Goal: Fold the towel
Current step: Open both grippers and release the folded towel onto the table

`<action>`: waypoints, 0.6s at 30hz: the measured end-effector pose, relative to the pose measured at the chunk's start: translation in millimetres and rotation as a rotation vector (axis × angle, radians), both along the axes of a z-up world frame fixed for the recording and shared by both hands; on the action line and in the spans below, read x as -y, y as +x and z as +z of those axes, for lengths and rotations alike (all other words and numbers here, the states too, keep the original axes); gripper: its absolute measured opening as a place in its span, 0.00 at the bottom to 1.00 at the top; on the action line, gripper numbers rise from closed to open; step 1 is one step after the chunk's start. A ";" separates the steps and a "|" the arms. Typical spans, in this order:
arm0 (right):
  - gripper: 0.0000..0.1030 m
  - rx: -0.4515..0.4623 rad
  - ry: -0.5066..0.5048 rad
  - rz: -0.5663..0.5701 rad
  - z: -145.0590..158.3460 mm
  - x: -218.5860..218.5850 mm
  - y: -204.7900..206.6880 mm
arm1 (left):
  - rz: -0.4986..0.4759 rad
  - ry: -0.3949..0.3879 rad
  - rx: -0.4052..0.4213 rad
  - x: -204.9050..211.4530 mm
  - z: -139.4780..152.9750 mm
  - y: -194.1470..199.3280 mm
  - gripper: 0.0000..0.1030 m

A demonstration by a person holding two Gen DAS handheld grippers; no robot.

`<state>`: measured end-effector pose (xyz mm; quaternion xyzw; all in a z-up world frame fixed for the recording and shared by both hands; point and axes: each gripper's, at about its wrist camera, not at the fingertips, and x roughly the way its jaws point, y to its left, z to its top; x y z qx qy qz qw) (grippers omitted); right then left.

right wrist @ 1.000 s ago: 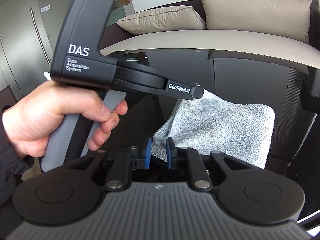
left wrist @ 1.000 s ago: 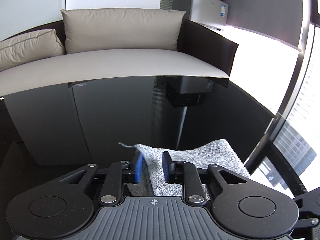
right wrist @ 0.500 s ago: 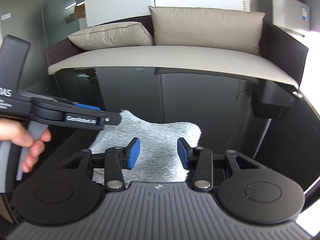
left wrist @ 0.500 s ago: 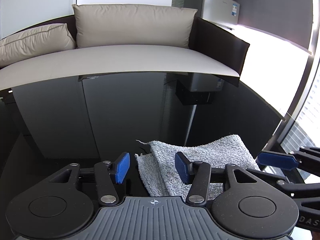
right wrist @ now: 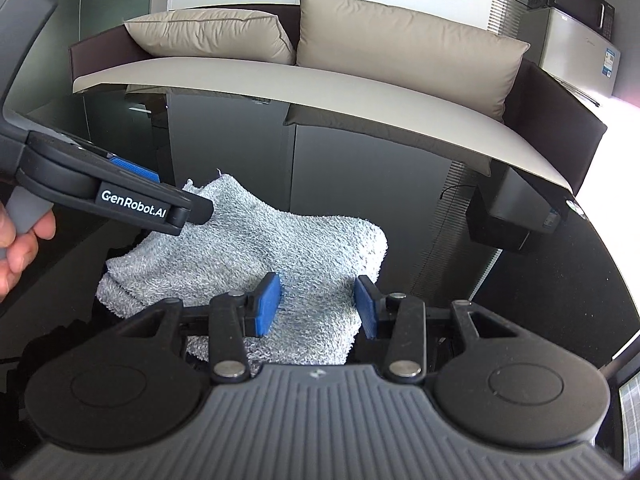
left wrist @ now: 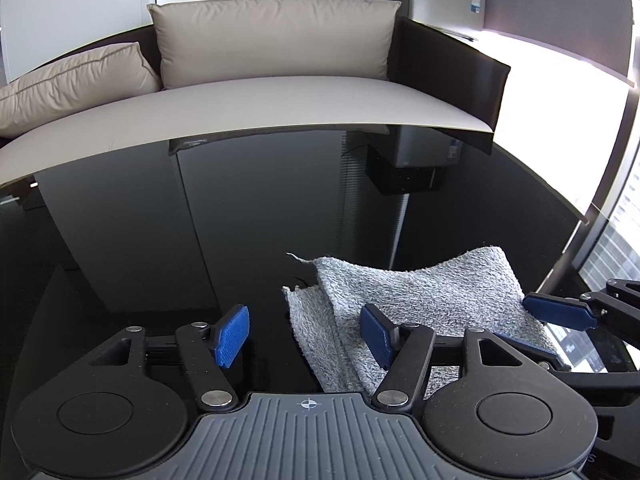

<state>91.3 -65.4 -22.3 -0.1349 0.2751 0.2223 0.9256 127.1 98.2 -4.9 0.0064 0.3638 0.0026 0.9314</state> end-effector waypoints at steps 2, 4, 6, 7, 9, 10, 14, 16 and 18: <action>0.47 0.006 -0.016 -0.013 0.8 1.9 -5.0 | 0.005 -0.011 0.004 -1.6 0.2 0.3 0.57; 0.52 -0.003 -0.008 -0.050 1.2 6.5 -5.0 | 0.007 -0.012 0.012 -1.6 1.6 0.3 0.57; 0.54 -0.018 0.005 -0.072 1.2 11.7 -5.0 | 0.004 -0.011 0.011 -1.2 2.1 0.0 0.58; 0.54 -0.024 0.011 -0.079 1.2 14.0 -4.6 | 0.002 -0.011 0.010 -0.9 1.9 -0.6 0.58; 0.54 -0.024 0.009 -0.082 1.4 15.6 -4.6 | 0.002 -0.013 0.009 -2.3 1.5 -2.1 0.59; 0.54 -0.022 0.007 -0.082 1.5 16.0 -5.1 | 0.007 -0.018 0.009 -3.4 1.3 -3.8 0.60; 0.55 -0.027 0.035 -0.082 3.2 21.2 -5.4 | 0.025 -0.034 0.010 -7.0 0.9 -12.5 0.66; 0.55 -0.041 0.075 -0.094 6.9 25.0 -5.7 | 0.032 -0.042 0.016 -8.1 1.9 -17.4 0.69; 0.56 -0.048 0.121 -0.105 10.4 30.6 -7.1 | 0.041 -0.047 0.022 -8.3 3.1 -22.6 0.75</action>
